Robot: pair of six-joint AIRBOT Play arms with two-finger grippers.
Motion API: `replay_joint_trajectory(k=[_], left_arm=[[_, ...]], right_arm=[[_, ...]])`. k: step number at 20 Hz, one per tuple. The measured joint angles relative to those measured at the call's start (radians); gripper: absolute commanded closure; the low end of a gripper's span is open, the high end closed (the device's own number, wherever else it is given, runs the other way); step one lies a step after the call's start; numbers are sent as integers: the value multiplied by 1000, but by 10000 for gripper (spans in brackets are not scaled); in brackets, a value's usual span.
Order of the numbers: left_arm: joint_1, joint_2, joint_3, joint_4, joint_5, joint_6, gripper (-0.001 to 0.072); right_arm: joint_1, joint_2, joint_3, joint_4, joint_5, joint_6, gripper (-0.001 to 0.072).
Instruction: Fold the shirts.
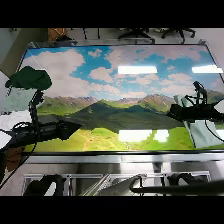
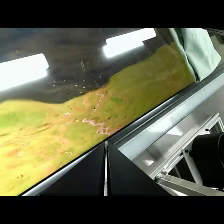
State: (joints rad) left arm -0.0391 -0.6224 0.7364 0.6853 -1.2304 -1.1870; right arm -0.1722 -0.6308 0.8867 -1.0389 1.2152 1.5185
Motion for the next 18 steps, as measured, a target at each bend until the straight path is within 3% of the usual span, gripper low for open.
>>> replay_joint_trajectory(k=[7,10,11,12,15,18], left_arm=[[0,5,5,31,-4,-1,693],[0,-16,69,224,-6,-62,669],[0,-36,109,320,-5,-84,295],[0,-68,161,434,-4,-105,25],[3,-200,306,709,36,-142,26],[36,-404,439,899,159,-160,26]], right_arm=[[0,0,0,0,0,0,693],[0,0,0,0,0,0,693],[0,0,0,0,0,0,693],[0,0,0,0,0,0,693],[0,0,0,0,0,0,693],[0,0,0,0,0,0,693]])
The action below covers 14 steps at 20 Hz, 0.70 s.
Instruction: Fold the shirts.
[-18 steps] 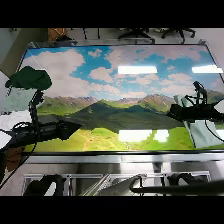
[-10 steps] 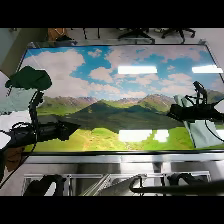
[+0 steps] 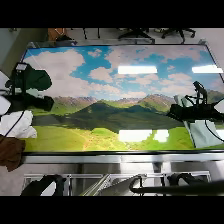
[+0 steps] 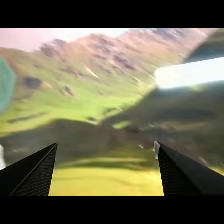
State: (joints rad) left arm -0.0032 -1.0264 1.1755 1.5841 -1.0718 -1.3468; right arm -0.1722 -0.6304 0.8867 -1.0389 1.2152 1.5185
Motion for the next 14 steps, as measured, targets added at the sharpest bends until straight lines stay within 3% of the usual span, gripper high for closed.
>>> replay_joint_trajectory(k=[4,10,14], left_arm=[[97,-376,242,117,168,-8,26],[217,-949,746,159,267,-14,26],[243,-1141,845,136,445,-15,27]], right_arm=[[0,0,0,1,0,0,693],[0,0,0,3,0,0,693],[0,0,0,3,0,0,693]])
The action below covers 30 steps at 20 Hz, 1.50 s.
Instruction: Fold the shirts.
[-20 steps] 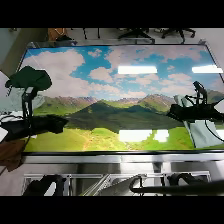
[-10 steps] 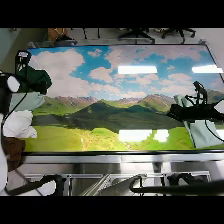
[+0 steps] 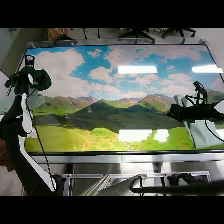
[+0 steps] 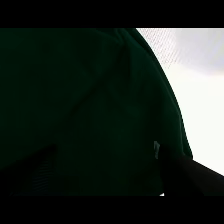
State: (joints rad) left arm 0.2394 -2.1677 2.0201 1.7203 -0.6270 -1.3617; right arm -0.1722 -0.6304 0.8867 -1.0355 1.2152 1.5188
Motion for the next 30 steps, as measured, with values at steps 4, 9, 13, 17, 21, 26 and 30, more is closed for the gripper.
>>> replay_joint_trajectory(k=[4,9,13,17,21,26,30], left_arm=[[10,-94,9,-9,155,41,28],[13,-161,27,-11,225,124,692],[-2,-156,57,-8,158,164,696],[-49,-39,72,-23,142,140,697],[-121,125,75,-89,48,124,697],[-235,344,-67,-311,-232,132,697],[-339,468,-260,-439,-447,118,697]], right_arm=[[0,0,0,0,0,0,693],[0,0,0,0,0,0,693],[0,0,0,0,0,0,693],[0,0,0,0,0,0,693],[0,0,0,0,0,0,693],[0,0,0,0,0,0,693],[0,0,0,0,0,0,693]])
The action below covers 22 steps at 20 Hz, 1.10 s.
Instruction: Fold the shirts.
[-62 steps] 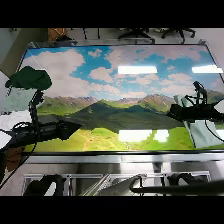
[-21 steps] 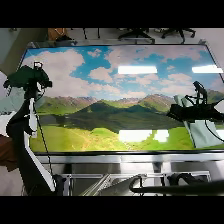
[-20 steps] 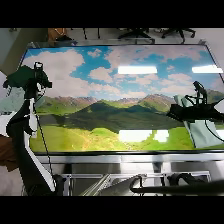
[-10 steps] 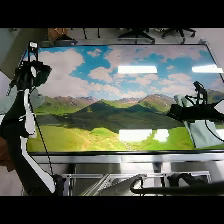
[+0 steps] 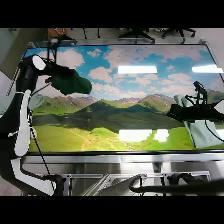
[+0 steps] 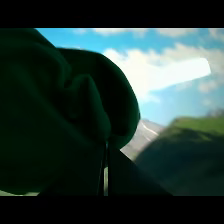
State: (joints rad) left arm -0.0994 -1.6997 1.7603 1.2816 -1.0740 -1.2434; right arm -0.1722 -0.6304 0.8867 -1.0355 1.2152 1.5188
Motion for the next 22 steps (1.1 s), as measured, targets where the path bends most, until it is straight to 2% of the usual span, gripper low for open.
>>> replay_joint_trajectory(k=[3,4,5,6,11,14,16,19,22], left_arm=[[-81,61,-137,-62,-106,-31,678],[-108,77,-179,-70,-129,-42,436],[-131,91,-208,-80,-145,-55,43],[-154,100,-229,-88,-163,-69,5],[-156,119,-144,-61,-238,-155,6],[-67,122,-99,32,-244,-219,5],[11,122,-134,42,-201,-254,5],[120,94,-237,-46,-84,-275,5],[185,5,-306,-199,14,-230,5]], right_arm=[[0,0,0,0,0,0,693],[0,0,0,0,0,0,693],[0,0,0,0,0,0,693],[0,0,0,0,0,0,693],[0,0,0,0,0,0,693],[0,0,0,0,0,0,693],[0,0,0,0,0,0,693],[0,0,0,0,0,0,693],[0,0,0,0,0,0,693]])
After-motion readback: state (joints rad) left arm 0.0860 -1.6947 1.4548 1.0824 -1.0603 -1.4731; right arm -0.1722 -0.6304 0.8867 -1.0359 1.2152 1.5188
